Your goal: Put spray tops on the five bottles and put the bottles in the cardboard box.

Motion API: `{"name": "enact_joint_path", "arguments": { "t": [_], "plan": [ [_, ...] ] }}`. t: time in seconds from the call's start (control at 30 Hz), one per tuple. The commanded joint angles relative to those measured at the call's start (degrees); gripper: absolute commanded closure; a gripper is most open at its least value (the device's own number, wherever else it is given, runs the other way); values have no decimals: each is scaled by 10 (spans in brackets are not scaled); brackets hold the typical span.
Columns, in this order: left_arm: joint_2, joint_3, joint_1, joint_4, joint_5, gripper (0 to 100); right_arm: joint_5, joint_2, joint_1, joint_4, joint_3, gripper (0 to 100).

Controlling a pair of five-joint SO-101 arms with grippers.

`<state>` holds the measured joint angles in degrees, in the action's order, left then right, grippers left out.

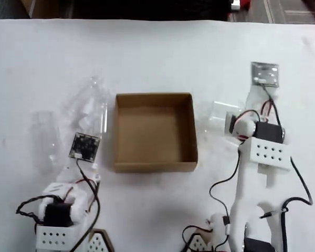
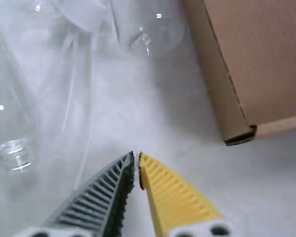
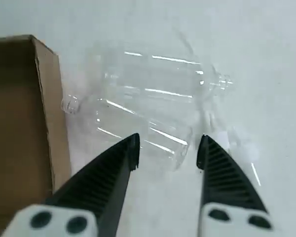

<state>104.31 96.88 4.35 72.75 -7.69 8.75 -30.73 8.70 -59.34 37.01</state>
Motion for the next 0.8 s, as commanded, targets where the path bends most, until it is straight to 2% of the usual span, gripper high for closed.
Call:
{"name": "enact_joint_path", "arguments": {
  "t": [0.0, 0.33, 0.77],
  "plan": [
    [4, 1, 2, -11, 4, 976, 17, -10, -9, -4, -8, 822],
    [4, 1, 2, -11, 5, 976, 17, -10, -7, -10, -8, 824],
    [4, 1, 2, -11, 5, 976, 22, -9, -7, -131, -65, 822]
  ]
}}
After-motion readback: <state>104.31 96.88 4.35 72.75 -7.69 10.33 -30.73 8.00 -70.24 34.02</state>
